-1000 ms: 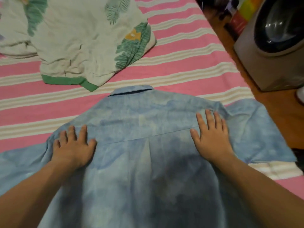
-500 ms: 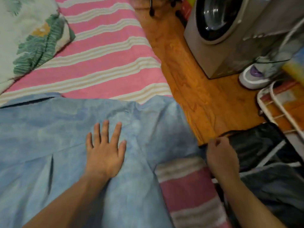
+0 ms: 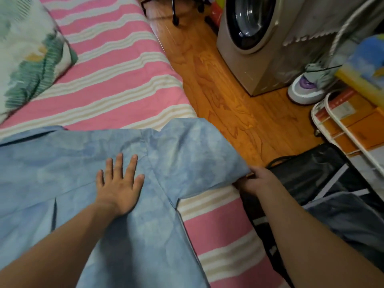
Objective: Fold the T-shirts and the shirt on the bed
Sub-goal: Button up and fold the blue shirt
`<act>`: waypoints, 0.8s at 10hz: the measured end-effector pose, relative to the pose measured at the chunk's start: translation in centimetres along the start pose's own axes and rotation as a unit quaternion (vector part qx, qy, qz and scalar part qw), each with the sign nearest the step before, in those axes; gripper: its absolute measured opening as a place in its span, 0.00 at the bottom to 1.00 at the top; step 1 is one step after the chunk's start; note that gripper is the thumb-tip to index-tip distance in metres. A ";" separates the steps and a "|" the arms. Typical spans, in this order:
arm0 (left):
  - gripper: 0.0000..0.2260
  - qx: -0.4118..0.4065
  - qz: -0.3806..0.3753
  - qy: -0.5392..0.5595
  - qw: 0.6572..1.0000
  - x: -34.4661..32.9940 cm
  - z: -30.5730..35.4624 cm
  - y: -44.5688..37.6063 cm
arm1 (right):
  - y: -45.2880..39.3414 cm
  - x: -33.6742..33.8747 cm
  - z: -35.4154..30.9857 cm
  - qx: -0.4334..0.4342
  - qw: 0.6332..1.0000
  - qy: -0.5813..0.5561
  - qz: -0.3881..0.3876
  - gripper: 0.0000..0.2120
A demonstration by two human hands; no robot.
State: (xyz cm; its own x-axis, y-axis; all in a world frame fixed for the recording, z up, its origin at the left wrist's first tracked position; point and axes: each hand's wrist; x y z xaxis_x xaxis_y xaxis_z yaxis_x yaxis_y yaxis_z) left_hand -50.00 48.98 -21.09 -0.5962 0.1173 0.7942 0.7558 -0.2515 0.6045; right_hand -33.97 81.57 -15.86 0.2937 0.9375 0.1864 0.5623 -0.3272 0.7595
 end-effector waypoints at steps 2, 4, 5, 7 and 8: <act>0.27 -0.117 -0.063 0.365 0.922 8.4 -3.1 4.2 | 9.4 -2.2 -12.5 0.245 0.923 -0.288 0.069 0.07; 0.16 -0.084 0.041 0.873 0.479 11.2 -17.7 18.1 | 18.8 -19.0 -16.2 0.512 0.855 0.040 0.073 0.30; 0.33 -0.098 -0.042 0.905 0.412 5.5 -27.2 22.8 | 19.4 -28.7 -6.4 0.557 0.730 0.396 -0.022 0.32; 0.17 0.163 -0.053 0.828 0.533 -6.6 -33.1 27.1 | 17.7 -32.8 7.8 0.470 0.640 0.601 -0.089 0.23; 0.11 0.152 -0.057 0.740 0.652 -8.6 -31.7 27.9 | 16.7 -29.8 7.4 0.403 0.721 0.557 0.089 0.25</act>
State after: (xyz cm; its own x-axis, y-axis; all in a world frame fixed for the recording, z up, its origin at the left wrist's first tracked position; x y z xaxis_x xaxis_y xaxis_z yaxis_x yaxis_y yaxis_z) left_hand -32.35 10.54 -13.01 -0.0912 -0.9945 -0.0510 0.5678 -0.0940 0.8178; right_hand -27.56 47.33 -13.33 -0.1334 0.2389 0.9618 0.9906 0.0030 0.1366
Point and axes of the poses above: each hand's wrist, its own y-axis away from the middle knuckle, its own x-axis out of the back of the hand, z = x × y, and after that the axes turned 10 degrees about -z, right-handed
